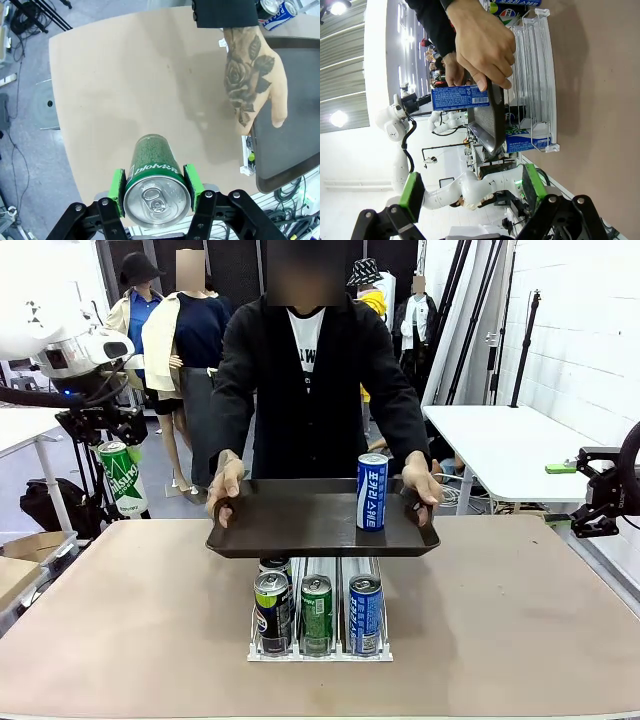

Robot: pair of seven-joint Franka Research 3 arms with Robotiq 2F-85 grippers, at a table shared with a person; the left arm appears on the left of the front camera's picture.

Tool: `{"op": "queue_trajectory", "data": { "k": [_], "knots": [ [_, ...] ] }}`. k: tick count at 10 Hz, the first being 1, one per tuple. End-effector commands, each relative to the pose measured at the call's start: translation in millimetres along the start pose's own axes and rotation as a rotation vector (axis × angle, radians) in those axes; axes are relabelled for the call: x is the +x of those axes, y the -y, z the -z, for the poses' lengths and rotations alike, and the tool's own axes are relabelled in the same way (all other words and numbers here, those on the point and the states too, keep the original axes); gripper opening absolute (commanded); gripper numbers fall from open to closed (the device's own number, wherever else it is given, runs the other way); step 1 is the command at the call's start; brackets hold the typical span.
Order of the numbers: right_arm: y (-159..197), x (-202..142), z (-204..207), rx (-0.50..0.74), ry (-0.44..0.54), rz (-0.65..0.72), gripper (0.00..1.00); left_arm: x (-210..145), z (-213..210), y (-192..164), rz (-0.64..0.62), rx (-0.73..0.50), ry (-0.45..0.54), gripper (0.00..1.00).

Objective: Retrieve and hand over the desired beverage to the person.
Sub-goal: Place the picked can on the Handle tray extended by the person.

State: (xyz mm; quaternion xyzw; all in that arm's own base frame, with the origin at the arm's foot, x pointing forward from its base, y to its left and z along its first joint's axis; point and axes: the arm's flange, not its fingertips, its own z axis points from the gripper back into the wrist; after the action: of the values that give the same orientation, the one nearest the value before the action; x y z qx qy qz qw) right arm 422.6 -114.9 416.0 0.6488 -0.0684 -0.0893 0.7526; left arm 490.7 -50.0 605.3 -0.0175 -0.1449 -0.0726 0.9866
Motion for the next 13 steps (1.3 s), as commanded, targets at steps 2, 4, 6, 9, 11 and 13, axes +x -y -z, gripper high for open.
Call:
{"op": "queue_trajectory", "data": {
  "k": [2, 4, 6, 9, 11, 13],
  "knots": [
    [-1.0, 0.7, 0.6, -0.001, -0.001, -0.002, 1.00, -2.8, -42.4, 4.1, -0.034, -0.026, 0.032, 0.00],
    [-1.0, 0.7, 0.6, -0.001, -0.001, -0.002, 1.00, -1.6, -70.2, 18.7, -0.044, -0.048, 0.022, 0.00],
    [-1.0, 0.7, 0.6, -0.001, -0.001, -0.002, 1.00, -1.1, -82.3, 46.0, 0.017, -0.079, 0.041, 0.00],
    [-1.0, 0.7, 0.6, -0.001, -0.001, -0.002, 1.00, 8.7, -101.6, 83.6, 0.131, -0.114, 0.083, 0.00],
    [-1.0, 0.7, 0.6, -0.001, -0.001, -0.002, 1.00, 13.3, -112.0, 121.1, 0.226, -0.120, 0.108, 0.00],
    [-1.0, 0.7, 0.6, -0.001, -0.001, -0.002, 1.00, 15.4, -113.2, 158.2, 0.316, -0.121, 0.102, 0.00]
  ]
}}
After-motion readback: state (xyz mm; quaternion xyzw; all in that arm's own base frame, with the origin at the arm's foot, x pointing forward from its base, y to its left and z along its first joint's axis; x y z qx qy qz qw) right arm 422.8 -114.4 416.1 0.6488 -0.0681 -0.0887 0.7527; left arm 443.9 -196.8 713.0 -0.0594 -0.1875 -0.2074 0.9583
